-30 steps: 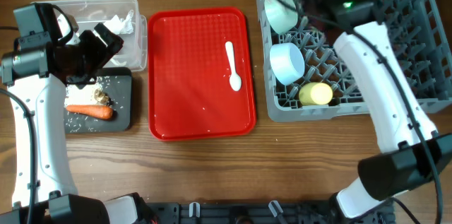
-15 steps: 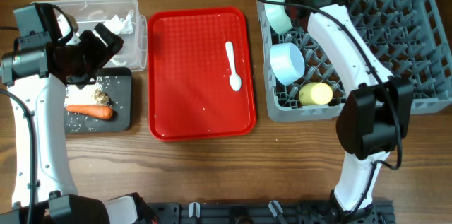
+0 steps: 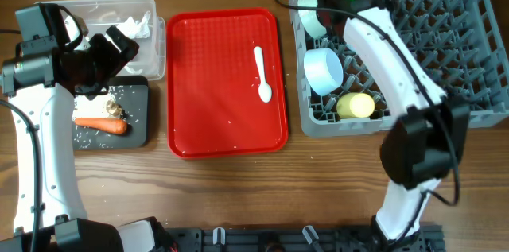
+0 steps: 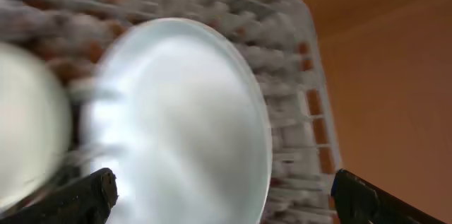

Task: Sort waste into correct bins and load items into the dishwasher rack
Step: 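Carry the light blue plate into the rack and stand it upright, then reach the right gripper to the red tray and grasp the white spoon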

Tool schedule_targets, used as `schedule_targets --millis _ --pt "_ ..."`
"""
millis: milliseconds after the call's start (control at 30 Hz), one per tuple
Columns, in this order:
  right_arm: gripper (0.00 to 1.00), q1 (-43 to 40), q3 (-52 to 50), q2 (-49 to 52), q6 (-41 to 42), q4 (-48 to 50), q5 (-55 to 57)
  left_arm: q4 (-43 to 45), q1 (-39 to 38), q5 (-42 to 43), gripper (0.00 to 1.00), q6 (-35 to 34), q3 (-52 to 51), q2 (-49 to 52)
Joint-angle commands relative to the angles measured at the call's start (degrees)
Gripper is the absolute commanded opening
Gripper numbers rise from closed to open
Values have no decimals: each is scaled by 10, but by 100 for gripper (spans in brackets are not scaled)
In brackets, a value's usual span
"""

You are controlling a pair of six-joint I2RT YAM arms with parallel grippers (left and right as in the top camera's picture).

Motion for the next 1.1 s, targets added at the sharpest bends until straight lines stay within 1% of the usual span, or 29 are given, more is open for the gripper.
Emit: schedule_targets --millis 0,33,100,133,200,233,300,333,367,400,433,467,500,567,633,667,833,933,1067 --pt "100 53 2 -89 28 -36 -180 1 3 -3 100 1 3 -4" --pt "100 74 2 -99 44 -48 -243 1 3 -3 100 1 3 -4" --pt "100 109 1 -100 43 -70 -388 1 3 -3 100 1 3 -4" --pt "100 132 -6 -94 43 -70 -493 1 3 -3 100 1 3 -4" --pt "100 147 -17 -88 47 -56 -561 1 3 -3 100 1 3 -4" --pt "100 157 -28 -81 73 -40 -596 1 3 -3 100 0 3 -4" --pt "100 164 -40 -68 99 -37 -627 1 3 -3 100 1 3 -4" --pt "100 167 -48 -61 99 -37 -637 1 3 -3 100 1 3 -4" --pt "100 168 -60 -53 105 -36 -639 1 3 -3 100 1 3 -4" --pt "100 168 -70 -43 129 -36 -623 1 3 -3 100 1 3 -4" --pt "98 168 -82 -26 185 -45 -586 1 3 -3 100 1 3 -4" --pt "94 168 -86 -16 195 -47 -570 1 3 -3 100 1 3 -4" --pt "85 168 -91 -1 220 -48 -551 1 3 -3 100 1 3 -4" --pt "72 168 -91 25 243 -55 -521 1 3 -3 100 1 3 -4" --pt "71 168 -91 49 281 -67 -479 1 3 -3 100 1 3 -4" --pt "70 168 -92 64 282 -70 -469 1 3 -3 100 1 3 -4" --pt "69 168 -92 124 279 -66 -454 1 3 -3 100 1 3 -4" --pt "69 168 -92 145 277 -64 -454 1 3 -3 100 1 3 -4" --pt "63 168 -92 146 278 -63 -447 1 3 -3 100 1 3 -4"
